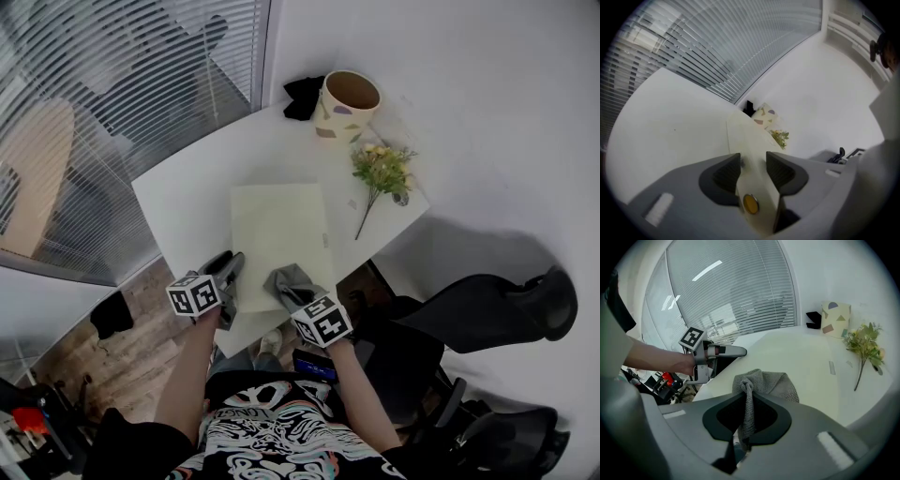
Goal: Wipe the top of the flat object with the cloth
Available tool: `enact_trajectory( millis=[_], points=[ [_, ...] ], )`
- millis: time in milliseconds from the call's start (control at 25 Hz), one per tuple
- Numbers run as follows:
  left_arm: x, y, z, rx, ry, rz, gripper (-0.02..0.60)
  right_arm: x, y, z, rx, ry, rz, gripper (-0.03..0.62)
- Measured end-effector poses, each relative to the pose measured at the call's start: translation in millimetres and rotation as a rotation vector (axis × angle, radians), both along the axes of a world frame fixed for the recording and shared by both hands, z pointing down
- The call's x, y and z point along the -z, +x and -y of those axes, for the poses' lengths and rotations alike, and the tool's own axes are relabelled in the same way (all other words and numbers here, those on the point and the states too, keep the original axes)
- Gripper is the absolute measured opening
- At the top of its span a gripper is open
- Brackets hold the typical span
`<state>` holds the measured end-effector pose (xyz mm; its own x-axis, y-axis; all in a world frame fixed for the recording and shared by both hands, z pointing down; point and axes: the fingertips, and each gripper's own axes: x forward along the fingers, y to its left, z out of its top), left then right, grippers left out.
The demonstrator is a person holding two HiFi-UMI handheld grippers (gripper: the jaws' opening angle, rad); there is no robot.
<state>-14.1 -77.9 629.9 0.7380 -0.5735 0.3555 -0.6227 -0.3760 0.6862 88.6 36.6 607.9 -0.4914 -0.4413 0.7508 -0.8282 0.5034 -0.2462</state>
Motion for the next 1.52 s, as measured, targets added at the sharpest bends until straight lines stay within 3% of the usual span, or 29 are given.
enact_trajectory(
  millis=[1520],
  points=[
    [-1,0,-1,-0.002,-0.003,0.001,0.221,-1,-48,4,0.163,0.000,-0.042,0.015]
  ],
)
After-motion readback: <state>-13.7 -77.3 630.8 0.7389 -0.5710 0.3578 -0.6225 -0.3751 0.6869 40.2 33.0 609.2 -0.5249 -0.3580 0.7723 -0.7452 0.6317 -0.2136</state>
